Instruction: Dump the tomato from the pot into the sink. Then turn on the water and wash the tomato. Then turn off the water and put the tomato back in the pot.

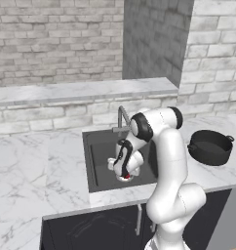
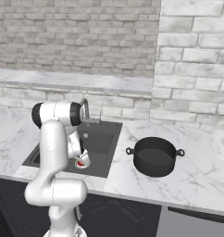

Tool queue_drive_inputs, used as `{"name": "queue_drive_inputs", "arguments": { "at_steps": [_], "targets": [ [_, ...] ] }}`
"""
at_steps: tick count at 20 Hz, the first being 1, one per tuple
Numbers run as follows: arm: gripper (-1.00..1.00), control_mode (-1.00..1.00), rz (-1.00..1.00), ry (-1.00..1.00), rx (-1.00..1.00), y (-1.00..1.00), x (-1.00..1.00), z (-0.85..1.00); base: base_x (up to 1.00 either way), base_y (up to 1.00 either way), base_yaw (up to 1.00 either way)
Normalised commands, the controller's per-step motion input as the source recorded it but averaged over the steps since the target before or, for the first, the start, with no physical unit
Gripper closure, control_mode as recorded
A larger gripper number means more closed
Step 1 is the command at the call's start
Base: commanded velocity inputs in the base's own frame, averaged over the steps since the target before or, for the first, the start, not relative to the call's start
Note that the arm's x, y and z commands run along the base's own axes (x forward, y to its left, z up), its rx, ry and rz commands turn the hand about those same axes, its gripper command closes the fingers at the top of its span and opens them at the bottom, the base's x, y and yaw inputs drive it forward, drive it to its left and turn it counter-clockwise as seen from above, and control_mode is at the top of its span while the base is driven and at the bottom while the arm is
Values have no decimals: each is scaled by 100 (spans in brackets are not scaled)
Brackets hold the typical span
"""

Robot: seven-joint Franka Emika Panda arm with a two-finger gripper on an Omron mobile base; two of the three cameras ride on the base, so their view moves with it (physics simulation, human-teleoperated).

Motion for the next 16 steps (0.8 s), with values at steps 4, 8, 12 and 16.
{"name": "queue_drive_inputs", "arguments": {
  "at_steps": [4, 8, 12, 16],
  "targets": [
    [-100, -100, 0, 0, 0, -2, 10, 2, 0, 0, 0],
    [-100, -100, 0, 1, 0, 5, -7, 0, 0, 0, 0],
    [-100, -100, 0, -3, -4, 0, -8, 0, 0, 0, 0],
    [-100, -100, 0, -6, -9, 0, 0, 0, 0, 0, 0]
  ]
}}
